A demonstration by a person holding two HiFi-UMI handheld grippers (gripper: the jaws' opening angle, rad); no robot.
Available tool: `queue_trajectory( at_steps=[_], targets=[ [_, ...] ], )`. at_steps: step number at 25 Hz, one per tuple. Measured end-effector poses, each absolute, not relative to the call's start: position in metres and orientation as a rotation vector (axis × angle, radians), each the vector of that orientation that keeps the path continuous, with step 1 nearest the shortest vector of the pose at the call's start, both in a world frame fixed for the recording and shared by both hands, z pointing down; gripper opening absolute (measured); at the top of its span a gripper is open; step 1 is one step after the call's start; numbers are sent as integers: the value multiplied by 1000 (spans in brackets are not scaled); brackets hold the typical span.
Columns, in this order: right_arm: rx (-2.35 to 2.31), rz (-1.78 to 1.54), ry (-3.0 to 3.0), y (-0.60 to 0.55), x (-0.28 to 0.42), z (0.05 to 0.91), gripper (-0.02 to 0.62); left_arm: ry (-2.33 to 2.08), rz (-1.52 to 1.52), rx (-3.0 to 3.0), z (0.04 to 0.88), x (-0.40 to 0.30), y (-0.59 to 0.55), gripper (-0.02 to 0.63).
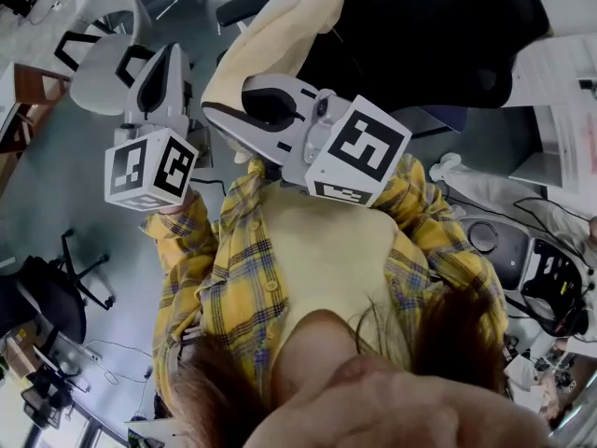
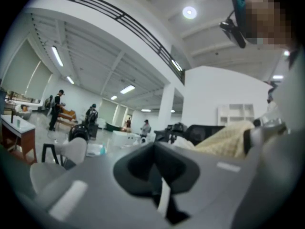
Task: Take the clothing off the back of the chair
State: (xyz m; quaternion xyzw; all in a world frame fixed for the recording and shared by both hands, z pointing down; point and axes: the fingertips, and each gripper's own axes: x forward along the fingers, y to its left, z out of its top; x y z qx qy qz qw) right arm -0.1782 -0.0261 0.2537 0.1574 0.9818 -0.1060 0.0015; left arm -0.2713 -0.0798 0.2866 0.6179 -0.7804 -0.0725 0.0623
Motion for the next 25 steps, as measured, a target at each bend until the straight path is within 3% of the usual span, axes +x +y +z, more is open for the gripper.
queue_trajectory(
  at_steps=[18, 25],
  targets=[
    [512, -321, 3090, 27, -231, 257, 14, -2345, -232, 1863, 295, -325, -29, 3],
    [389, -240, 3062, 20, -221, 229, 14, -2307, -236, 1941, 280, -319, -29, 3]
  ],
)
